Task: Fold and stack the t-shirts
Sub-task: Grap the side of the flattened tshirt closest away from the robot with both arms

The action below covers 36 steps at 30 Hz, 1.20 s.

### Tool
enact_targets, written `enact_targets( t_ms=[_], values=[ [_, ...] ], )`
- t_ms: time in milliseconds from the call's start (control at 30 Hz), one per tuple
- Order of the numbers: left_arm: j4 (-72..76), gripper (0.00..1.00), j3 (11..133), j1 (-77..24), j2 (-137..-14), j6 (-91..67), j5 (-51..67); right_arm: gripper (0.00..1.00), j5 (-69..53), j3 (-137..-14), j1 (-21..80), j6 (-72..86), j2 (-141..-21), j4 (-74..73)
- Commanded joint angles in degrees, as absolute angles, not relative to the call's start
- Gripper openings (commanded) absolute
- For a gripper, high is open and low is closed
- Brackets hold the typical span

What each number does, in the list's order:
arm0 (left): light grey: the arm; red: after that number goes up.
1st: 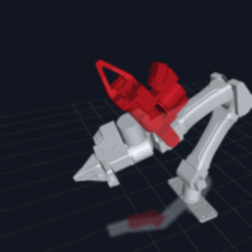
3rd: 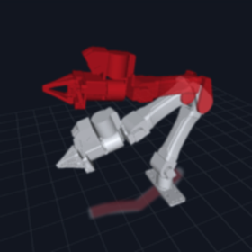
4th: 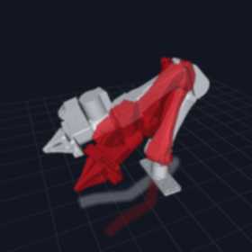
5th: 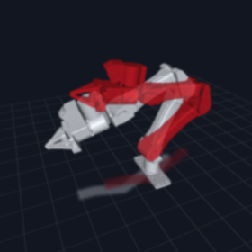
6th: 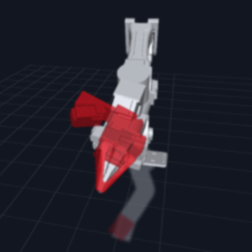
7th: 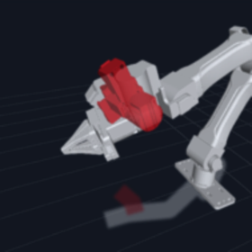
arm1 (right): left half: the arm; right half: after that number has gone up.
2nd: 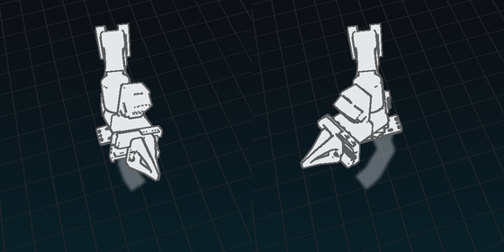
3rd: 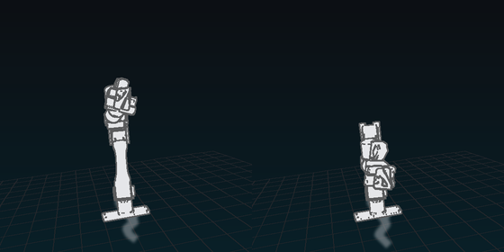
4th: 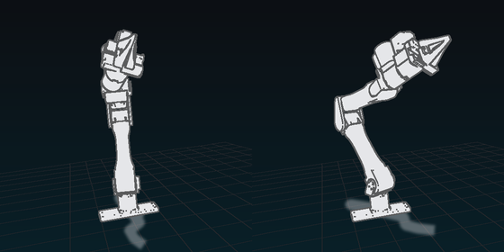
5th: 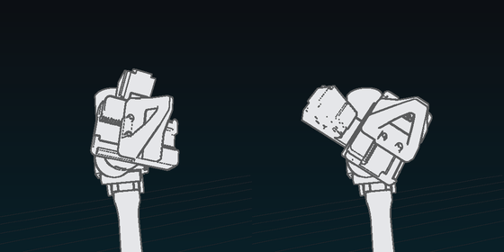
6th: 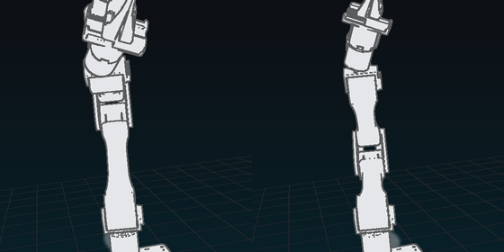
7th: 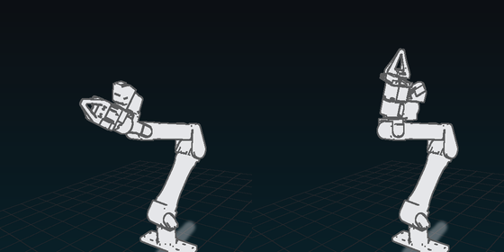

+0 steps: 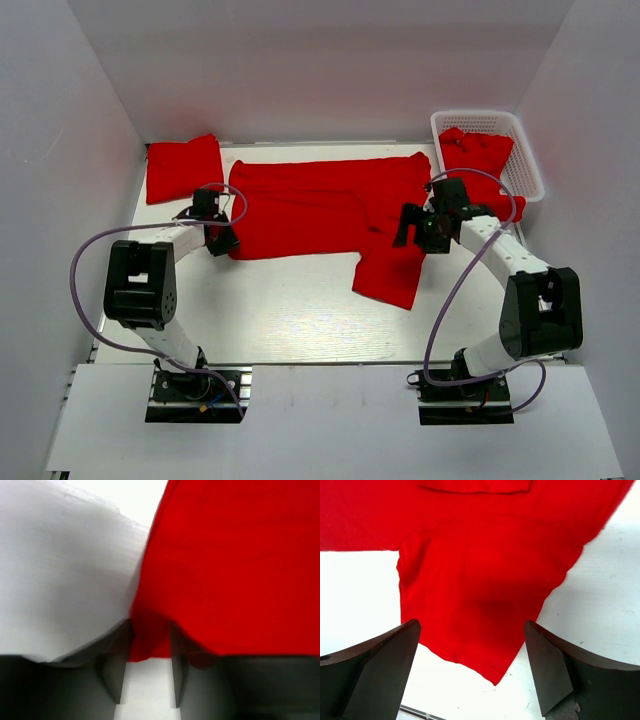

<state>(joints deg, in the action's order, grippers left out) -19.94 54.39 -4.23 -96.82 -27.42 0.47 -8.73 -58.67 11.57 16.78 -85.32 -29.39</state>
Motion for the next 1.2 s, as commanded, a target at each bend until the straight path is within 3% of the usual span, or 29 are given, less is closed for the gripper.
enact_targets(
  t_ms=[0,100,467,500,567,600,700,767,867,1000,1167],
  values=[
    [-19.51,0.34,53.1,-4.04,-98.79,-26.73,3.5,0.9,-5.98,-57.92,11.16,18.54,-82.79,-28.48],
    [-18.9,0.0,48.44,-4.04,-97.39,-26.72,5.0,0.9,-4.93,-56.87,11.25,19.6,-82.53,-30.05],
    [-25.31,0.0,47.2,-4.04,-92.46,-26.72,5.01,0.9,-10.89,-50.37,13.79,20.48,-79.81,-32.96],
    [-26.62,0.02,47.2,-4.04,-91.76,-27.33,5.01,0.9,-11.16,-48.88,13.97,20.57,-79.63,-32.7],
    [-27.68,0.2,47.2,-4.04,-90.97,-27.33,5.01,0.9,-10.55,-48.25,14.94,21.53,-79.54,-33.13],
    [-28.73,0.42,47.2,-4.04,-90.1,-27.33,5.01,0.9,-10.29,-47.47,15.03,21.53,-79.45,-33.13],
    [-30.05,0.57,47.2,-4.04,-87.81,-27.33,3.61,0.9,-10.02,-45.89,15.91,22.5,-79.1,-32.08],
    [-30.93,0.78,47.2,-4.04,-86.75,-27.33,2.9,0.9,-10.72,-45.62,16.35,22.76,-78.75,-31.82],
    [-30.94,0.87,46.68,-4.04,-84.21,-27.86,2.9,0.9,-10.2,-45.0,16.87,22.59,-78.49,-31.91],
    [-30.94,0.87,43.07,-4.04,-81.04,-28.39,2.37,0.9,-9.41,-44.3,17.31,22.85,-77.7,-31.91],
    [-25.59,0.69,40.34,-4.04,-80.42,-28.92,2.9,0.9,-9.05,-43.86,17.49,23.11,-77.52,-31.73]
  ],
)
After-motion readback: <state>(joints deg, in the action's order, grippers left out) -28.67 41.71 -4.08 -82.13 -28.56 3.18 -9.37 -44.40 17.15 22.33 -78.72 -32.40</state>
